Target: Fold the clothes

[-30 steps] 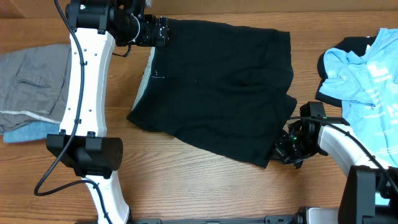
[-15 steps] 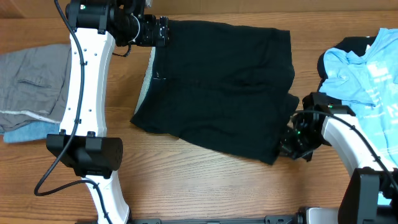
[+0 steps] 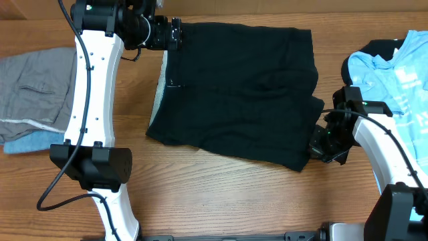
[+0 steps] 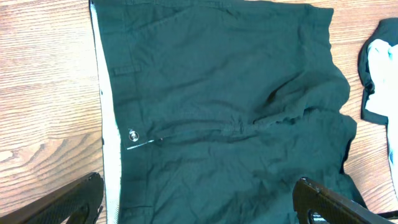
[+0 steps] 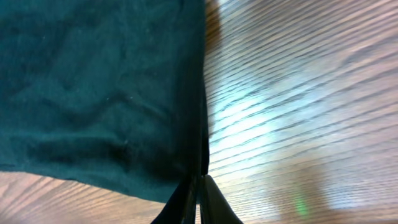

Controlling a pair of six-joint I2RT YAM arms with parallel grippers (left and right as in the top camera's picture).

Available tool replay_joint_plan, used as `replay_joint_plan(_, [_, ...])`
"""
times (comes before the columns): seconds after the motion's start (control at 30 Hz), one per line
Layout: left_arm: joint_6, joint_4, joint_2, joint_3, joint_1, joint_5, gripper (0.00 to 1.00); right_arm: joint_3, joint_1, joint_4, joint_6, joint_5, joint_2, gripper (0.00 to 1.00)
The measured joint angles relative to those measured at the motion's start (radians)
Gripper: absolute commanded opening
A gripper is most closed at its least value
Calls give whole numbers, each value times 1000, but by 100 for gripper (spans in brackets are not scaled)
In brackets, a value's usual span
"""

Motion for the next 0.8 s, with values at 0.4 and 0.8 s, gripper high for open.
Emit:
replay_joint_plan(0.4, [0, 0, 0, 0, 0, 0, 100, 121, -9, -80, 5, -3, 0, 100])
replay_joint_plan(0.8, [0, 0, 0, 0, 0, 0, 100, 342, -185, -85, 31, 102, 0, 100])
